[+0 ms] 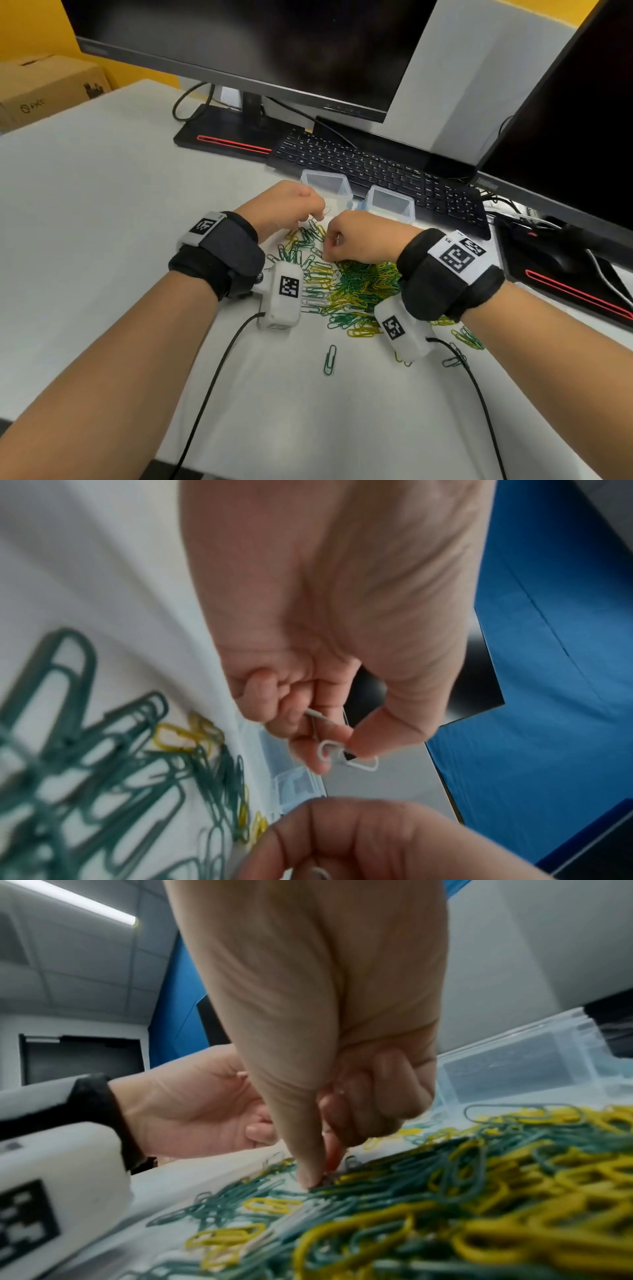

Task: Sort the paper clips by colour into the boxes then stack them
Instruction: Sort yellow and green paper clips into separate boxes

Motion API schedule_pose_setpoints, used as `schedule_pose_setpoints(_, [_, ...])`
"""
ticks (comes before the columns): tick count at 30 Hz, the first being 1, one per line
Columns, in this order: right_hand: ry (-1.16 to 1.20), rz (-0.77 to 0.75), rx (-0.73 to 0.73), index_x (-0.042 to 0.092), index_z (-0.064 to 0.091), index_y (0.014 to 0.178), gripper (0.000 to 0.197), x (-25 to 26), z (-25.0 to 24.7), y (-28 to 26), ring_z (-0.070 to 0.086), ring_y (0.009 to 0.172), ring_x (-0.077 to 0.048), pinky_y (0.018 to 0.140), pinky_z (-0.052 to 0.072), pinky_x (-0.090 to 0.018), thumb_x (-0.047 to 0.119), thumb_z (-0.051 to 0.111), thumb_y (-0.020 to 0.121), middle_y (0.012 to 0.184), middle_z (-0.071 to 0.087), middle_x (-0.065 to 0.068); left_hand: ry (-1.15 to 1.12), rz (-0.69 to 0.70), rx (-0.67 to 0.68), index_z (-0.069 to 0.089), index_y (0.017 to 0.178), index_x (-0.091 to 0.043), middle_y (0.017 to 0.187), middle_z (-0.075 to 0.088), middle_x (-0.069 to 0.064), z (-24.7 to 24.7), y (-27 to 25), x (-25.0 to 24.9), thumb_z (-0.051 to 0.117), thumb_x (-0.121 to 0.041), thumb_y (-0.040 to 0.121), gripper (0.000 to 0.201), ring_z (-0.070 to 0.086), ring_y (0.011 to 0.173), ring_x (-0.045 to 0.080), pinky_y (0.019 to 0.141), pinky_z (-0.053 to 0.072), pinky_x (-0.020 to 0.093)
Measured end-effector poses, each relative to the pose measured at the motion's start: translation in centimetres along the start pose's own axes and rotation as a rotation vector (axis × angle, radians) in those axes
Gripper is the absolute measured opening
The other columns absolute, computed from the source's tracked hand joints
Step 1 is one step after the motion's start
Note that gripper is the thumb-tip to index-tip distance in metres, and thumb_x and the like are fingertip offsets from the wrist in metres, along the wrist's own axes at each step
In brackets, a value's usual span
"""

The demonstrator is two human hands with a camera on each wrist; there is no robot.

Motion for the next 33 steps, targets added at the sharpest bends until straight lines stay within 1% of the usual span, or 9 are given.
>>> schedule_pose_setpoints(5, [-0.065, 0.032, 0.119, 0.001, 0.068, 0.103, 0.035, -0.2, 0.4, 0.0, 0.052, 0.079, -0.02, 0.069, 0.043, -0.031, 0.032, 0.055, 0.095, 0.098, 0.067, -0.014, -0.218, -0.042, -0.001, 0.054, 0.072, -0.015, 0.065, 0.043, 0.0, 0.8, 0.3, 0.4, 0.06, -0.002, 0.083, 0.018, 0.038, 0.057, 0.01, 0.048, 0.029, 0.019])
schedule_pose_setpoints(10, [-0.028, 0.037, 0.14, 0.002, 0.065, 0.096, 0.035, -0.8, -0.2, -0.8, 0.046, 0.072, -0.018, 0.062, 0.037, -0.029, 0.033, 0.05, 0.098, 0.082, 0.055, -0.006, -0.51, -0.122, 0.068, 0.058, 0.101, -0.006, 0.068, 0.043, -0.001, 1.3, 0.3, 0.6, 0.037, 0.001, 0.09, 0.024, 0.034, 0.052, 0.007, 0.045, 0.026, 0.019])
schedule_pose_setpoints(13, [0.163, 0.076, 0.134, 0.003, 0.059, 0.094, 0.032, -1.6, -0.7, -1.4, 0.046, 0.07, -0.018, 0.065, 0.042, -0.031, 0.032, 0.047, 0.099, 0.079, 0.051, -0.005, -0.705, -0.219, 0.1, 0.05, 0.089, -0.01, 0.069, 0.041, 0.001, 1.4, 0.2, 0.9, 0.033, -0.004, 0.092, 0.017, 0.038, 0.052, 0.01, 0.044, 0.036, 0.018])
schedule_pose_setpoints(17, [0.822, 0.107, 0.173, 0.006, 0.05, 0.086, 0.016, -1.4, -0.8, -1.8, 0.036, 0.055, -0.009, 0.051, 0.03, -0.02, 0.012, 0.044, 0.099, 0.072, 0.05, -0.003, -0.813, -0.3, 0.154, 0.045, 0.079, -0.013, 0.066, 0.046, 0.002, 1.7, 0.2, 0.9, 0.036, -0.01, 0.093, 0.017, 0.044, 0.053, 0.012, 0.044, 0.04, 0.017])
schedule_pose_setpoints(19, [0.97, 0.075, 0.174, 0.009, 0.049, 0.082, 0.017, -1.4, -0.8, -1.7, 0.037, 0.054, -0.007, 0.048, 0.03, -0.018, 0.006, 0.045, 0.099, 0.072, 0.054, -0.004, -0.76, -0.313, 0.163, 0.047, 0.081, -0.013, 0.066, 0.047, 0.002, 1.9, 0.2, 1.1, 0.039, -0.011, 0.092, 0.014, 0.044, 0.05, 0.011, 0.043, 0.039, 0.017])
schedule_pose_setpoints(24, [0.989, 0.078, 0.104, 0.008, 0.056, 0.092, 0.004, -2.3, -1.1, -1.5, 0.042, 0.054, -0.008, 0.045, 0.033, -0.015, 0.004, 0.056, 0.094, 0.068, 0.057, -0.004, -0.739, -0.289, 0.127, 0.051, 0.086, -0.01, 0.07, 0.05, 0.003, 1.9, 0.3, 1.2, 0.043, -0.013, 0.093, 0.011, 0.045, 0.054, 0.01, 0.045, 0.042, 0.015])
schedule_pose_setpoints(28, [1.194, 0.108, 0.141, 0.006, 0.056, 0.105, 0.014, -2.8, -1.0, -1.6, 0.038, 0.051, -0.007, 0.041, 0.031, -0.015, 0.005, 0.042, 0.1, 0.068, 0.053, -0.002, -0.884, -0.313, 0.097, 0.054, 0.091, -0.007, 0.074, 0.056, 0.007, 1.5, 0.4, 1.2, 0.042, -0.015, 0.094, 0.014, 0.053, 0.06, 0.013, 0.052, 0.049, 0.018])
schedule_pose_setpoints(31, [1.309, 0.205, 0.301, 0.009, 0.058, 0.094, 0.024, -2.5, -0.2, -2.1, 0.037, 0.049, -0.007, 0.036, 0.028, -0.015, 0.022, 0.039, 0.102, 0.067, 0.048, 0.0, -0.951, -0.335, 0.084, 0.048, 0.077, -0.011, 0.071, 0.053, 0.006, 1.4, 0.4, 1.4, 0.041, -0.018, 0.092, 0.018, 0.053, 0.056, 0.014, 0.052, 0.05, 0.02])
schedule_pose_setpoints(33, [1.013, 0.215, 0.298, 0.013, 0.057, 0.084, 0.029, -2.4, 0.2, -2.4, 0.037, 0.049, -0.007, 0.038, 0.028, -0.016, 0.036, 0.048, 0.099, 0.065, 0.046, 0.003, -0.968, -0.36, 0.125, 0.042, 0.069, -0.015, 0.065, 0.043, 0.002, 1.7, 0.3, 1.3, 0.04, -0.024, 0.093, 0.025, 0.043, 0.05, 0.012, 0.045, 0.042, 0.018])
Point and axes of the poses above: each hand's wrist, its own y-axis towards the middle knuckle, its own z-axis out of the palm, x = y × z, the point moved 4 cm from there along y, towards the middle knuckle
